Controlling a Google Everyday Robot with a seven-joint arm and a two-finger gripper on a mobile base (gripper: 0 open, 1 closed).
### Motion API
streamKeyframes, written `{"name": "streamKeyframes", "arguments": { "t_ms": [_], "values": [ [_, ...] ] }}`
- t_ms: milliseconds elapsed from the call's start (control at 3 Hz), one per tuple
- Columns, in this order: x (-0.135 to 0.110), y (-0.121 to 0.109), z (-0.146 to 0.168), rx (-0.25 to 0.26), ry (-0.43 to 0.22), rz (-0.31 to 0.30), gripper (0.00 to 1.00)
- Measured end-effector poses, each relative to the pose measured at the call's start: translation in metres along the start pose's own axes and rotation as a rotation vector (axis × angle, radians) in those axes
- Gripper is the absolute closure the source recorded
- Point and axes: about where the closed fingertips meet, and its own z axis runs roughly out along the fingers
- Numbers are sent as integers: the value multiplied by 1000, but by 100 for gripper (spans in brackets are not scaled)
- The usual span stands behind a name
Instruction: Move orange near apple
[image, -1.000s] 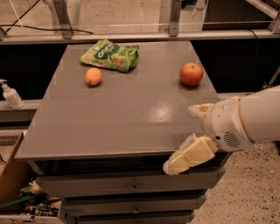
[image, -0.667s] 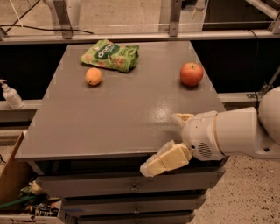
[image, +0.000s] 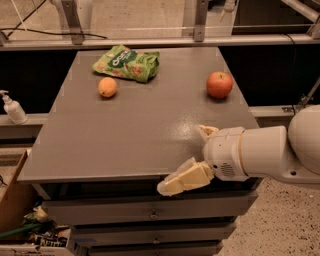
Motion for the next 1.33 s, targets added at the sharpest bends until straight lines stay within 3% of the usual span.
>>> {"name": "streamKeyframes", "arguments": {
  "t_ms": [333,667,1333],
  "values": [
    [-18,-20,18,19,-80,-70,0],
    [-33,-31,46,9,-159,-103,0],
    [-44,-37,114,-40,-282,-83,0]
  ]
}}
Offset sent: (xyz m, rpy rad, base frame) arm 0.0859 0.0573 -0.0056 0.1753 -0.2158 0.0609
